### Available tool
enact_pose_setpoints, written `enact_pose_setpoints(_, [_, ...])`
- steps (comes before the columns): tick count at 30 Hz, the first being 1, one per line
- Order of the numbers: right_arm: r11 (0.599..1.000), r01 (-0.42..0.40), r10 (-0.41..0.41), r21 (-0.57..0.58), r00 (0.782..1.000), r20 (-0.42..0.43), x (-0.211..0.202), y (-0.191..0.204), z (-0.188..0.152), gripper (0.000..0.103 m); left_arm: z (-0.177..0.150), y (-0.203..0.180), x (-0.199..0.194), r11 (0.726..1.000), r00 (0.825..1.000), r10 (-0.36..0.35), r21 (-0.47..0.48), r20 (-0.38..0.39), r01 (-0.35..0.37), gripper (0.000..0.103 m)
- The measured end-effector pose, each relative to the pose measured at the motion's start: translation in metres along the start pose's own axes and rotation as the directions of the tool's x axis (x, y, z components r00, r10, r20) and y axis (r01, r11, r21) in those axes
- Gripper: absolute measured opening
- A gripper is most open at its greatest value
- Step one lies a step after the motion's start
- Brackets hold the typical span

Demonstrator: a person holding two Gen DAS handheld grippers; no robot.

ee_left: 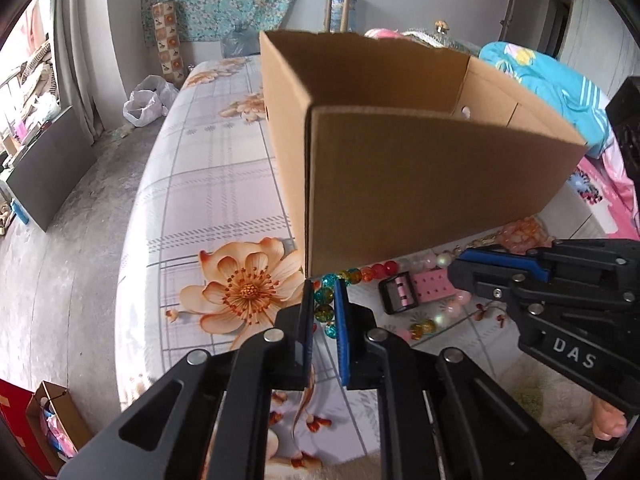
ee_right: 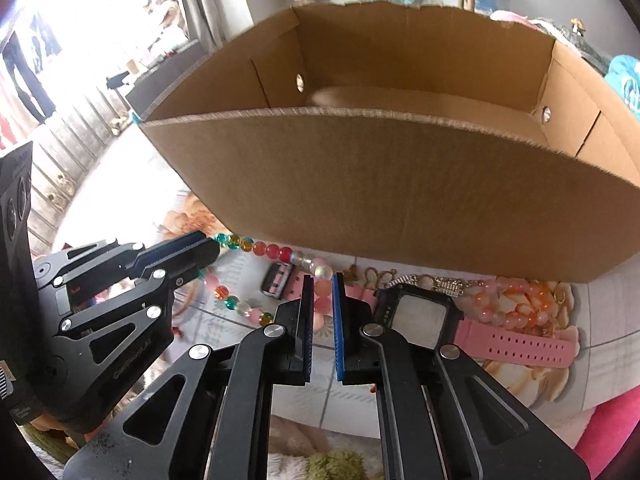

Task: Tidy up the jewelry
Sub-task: 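Lift the bead bracelet over the box wall and open both grippers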

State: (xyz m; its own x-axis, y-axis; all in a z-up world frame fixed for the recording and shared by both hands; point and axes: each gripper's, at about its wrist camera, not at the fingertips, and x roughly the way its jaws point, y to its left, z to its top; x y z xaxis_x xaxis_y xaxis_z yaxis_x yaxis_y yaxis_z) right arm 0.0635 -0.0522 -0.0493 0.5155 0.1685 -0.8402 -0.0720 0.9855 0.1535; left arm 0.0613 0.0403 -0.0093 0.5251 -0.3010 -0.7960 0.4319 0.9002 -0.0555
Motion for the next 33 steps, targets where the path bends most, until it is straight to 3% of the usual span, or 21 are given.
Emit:
enact_pose_setpoints(11, [0.987, -0.158, 0.160, -0.026, 0.980, 0.118, -0.066, -0.011, -0.005, 0.007, 0.020, -0.009, -0.072, 0.998, 0.994, -0.050, -0.019, 0.102, 0.052, 0.009])
enact_pose_setpoints(16, [0.980, -0.175, 0.192, -0.093, 0.953, 0.235, -0.116, -0.013, 0.000, 0.007, 0.051, -0.014, -0.104, 0.995, 0.979, -0.104, 0.014, 0.175, 0.103, 0.009])
enact_pose_setpoints(20, [0.977, -0.180, 0.206, -0.112, 0.932, 0.297, -0.134, -0.027, 0.024, 0.007, 0.091, -0.023, -0.115, 0.990, 0.962, -0.142, 0.047, 0.234, 0.135, 0.009])
enact_pose_setpoints(23, [0.978, -0.186, 0.207, -0.096, 0.931, 0.301, -0.126, -0.045, 0.058, 0.007, 0.125, -0.025, -0.100, 0.990, 0.961, -0.139, 0.059, 0.239, 0.128, 0.009])
enact_pose_setpoints(25, [0.976, -0.209, 0.220, -0.068, 0.939, 0.263, -0.107, -0.053, 0.085, 0.007, 0.146, -0.022, -0.081, 0.992, 0.970, -0.122, 0.053, 0.212, 0.114, 0.009])
enact_pose_setpoints(30, [0.981, -0.195, 0.194, -0.008, 0.971, 0.139, -0.040, -0.063, 0.140, 0.007, 0.184, -0.010, -0.010, 0.992, 0.989, -0.125, 0.007, 0.078, 0.125, 0.009])
enact_pose_setpoints(33, [0.979, -0.202, 0.200, 0.037, 0.978, 0.060, -0.017, -0.076, 0.155, 0.007, 0.196, -0.003, 0.027, 0.996, 0.996, -0.087, -0.011, -0.002, 0.087, 0.009])
